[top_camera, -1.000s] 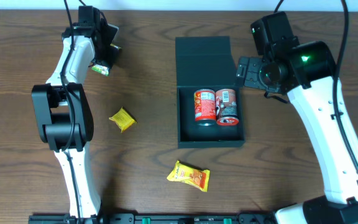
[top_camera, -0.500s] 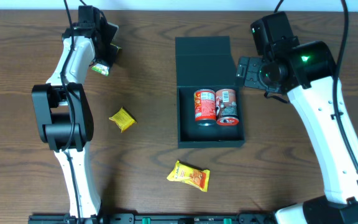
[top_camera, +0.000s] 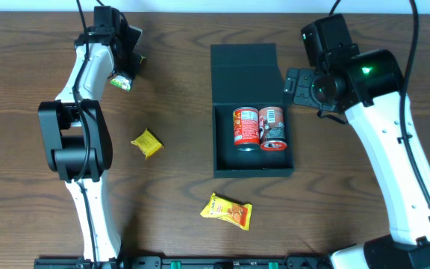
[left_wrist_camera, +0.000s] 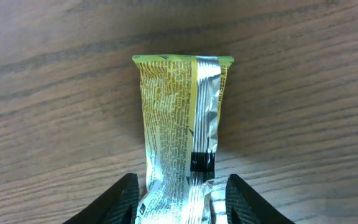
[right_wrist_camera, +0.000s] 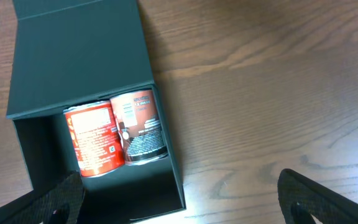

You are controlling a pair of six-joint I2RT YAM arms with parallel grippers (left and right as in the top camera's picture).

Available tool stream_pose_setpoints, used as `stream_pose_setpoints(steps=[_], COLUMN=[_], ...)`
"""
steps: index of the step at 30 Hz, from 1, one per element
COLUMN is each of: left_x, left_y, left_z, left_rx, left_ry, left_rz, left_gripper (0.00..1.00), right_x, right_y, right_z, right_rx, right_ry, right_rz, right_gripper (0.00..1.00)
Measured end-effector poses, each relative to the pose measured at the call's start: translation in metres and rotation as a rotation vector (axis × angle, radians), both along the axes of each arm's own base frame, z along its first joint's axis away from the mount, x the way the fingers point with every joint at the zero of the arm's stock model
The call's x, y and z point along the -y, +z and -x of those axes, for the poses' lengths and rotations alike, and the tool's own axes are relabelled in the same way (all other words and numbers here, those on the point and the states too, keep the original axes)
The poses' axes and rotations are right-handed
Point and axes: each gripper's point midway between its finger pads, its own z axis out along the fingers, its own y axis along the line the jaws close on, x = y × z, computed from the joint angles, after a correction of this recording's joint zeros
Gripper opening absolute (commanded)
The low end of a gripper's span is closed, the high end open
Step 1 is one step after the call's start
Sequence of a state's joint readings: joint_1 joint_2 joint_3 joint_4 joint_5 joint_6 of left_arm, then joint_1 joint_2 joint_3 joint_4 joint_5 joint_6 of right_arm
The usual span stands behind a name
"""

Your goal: Pack container

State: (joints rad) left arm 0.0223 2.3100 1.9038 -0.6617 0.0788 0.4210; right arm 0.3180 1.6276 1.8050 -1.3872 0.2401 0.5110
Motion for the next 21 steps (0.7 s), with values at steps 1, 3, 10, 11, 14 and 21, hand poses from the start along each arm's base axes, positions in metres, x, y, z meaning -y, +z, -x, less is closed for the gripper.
stream_pose_setpoints(steps=[1,3,10,11,14,21], left_x=[0.0,0.0,0.001,0.002,0.002,0.002], left_y=[0.0,0.0,-0.016,-0.018,-0.022,-0.033], left_z=[-0.001,-0.002,0.002,0.003,0.004,0.005], left_rx=[0.003,0.006,-0.024,-0.03,-0.037,-0.056], left_ry=[0.002,0.004,0.013,0.016,0.02,0.026], left_rz=[0.001,0.003,0.015,0.018,0.022,0.025], left_gripper=[0.47,0.47,0.46,0.46,0.44,0.43], right_x=[0.0,0.0,0.0,0.0,0.0,0.0], right_y=[0.0,0.0,0.0,0.0,0.0,0.0], right_z=[0.0,0.0,0.0,0.0,0.0,0.0], right_rx=[0.0,0.0,0.0,0.0,0.0,0.0], right_ry=[0.0,0.0,0.0,0.0,0.0,0.0], right_rz=[0.0,0.0,0.0,0.0,0.0,0.0], right_gripper=[0.99,0.99,0.99,0.99,0.99,0.99])
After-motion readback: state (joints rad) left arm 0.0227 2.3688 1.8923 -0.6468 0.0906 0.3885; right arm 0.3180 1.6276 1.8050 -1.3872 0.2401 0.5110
